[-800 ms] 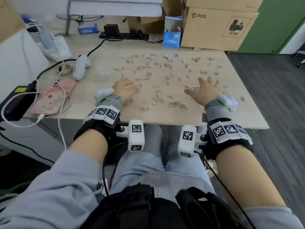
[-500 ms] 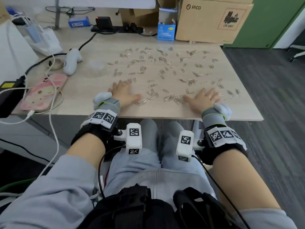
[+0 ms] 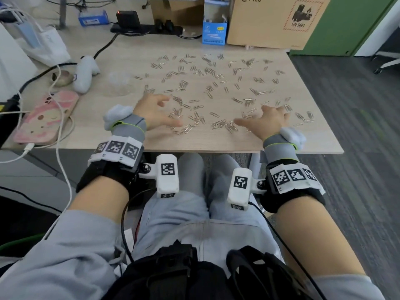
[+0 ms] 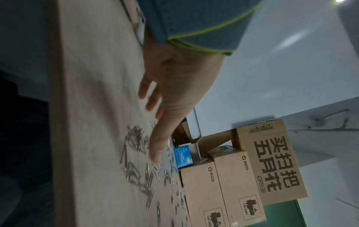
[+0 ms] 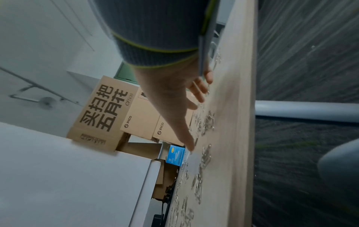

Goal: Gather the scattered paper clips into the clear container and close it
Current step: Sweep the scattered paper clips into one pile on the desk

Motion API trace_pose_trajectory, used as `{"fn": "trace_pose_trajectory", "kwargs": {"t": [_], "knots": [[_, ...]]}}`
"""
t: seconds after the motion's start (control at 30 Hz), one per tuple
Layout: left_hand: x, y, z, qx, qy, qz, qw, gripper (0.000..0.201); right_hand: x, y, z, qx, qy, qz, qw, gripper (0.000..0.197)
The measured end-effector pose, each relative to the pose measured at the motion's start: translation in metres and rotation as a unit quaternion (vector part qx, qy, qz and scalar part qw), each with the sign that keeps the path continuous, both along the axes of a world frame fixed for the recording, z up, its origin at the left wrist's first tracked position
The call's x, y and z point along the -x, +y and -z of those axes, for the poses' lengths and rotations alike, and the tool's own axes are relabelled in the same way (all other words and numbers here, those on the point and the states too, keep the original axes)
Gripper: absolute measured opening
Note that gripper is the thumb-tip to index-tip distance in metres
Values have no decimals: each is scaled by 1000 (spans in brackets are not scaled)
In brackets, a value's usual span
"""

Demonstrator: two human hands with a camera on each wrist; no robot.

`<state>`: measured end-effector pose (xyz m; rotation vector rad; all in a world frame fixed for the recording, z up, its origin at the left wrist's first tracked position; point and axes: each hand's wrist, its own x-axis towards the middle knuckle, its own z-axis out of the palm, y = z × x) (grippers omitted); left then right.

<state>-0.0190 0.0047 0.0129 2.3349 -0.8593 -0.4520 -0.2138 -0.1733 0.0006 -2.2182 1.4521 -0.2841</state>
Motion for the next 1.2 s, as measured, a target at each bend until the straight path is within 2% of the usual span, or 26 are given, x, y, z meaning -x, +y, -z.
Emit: {"fn": "trace_pose_trajectory", "kwargs": {"t": [0.1,0.2,0.33,0.43,0.5,0.63,0.7,0.8,0.87,1.2], "knots": [[0,1,3,-55,44,39,997,76,-7,-1,3,-31,35,-34,998,85],[2,-9,9,-52,23,44,997,63,-14,2,2,-38,27,-52,998,83],[2,-23,14,-9,67,17,998,46,-23,8,1,-55,-50,-67,995,48],[7,-36,17,17,70,9,997,36,-36,14,6,-49,-87,-81,992,35],[12,-43,17,50,79,8,996,34,-43,18,9,-52,-116,-90,988,30],[9,-43,15,118,79,14,990,29,-42,14,10,-81,-217,-57,971,33],[1,-37,10,105,75,42,991,30,-36,10,8,-113,-249,-57,960,32],[-6,-27,6,8,93,121,988,31,-31,9,5,-174,-200,-109,958,29],[-7,-26,9,-20,99,140,985,28,-33,10,4,-197,-164,-130,958,25],[1,-75,28,69,68,103,990,19,-70,1,16,-106,-167,-144,970,27]]}}
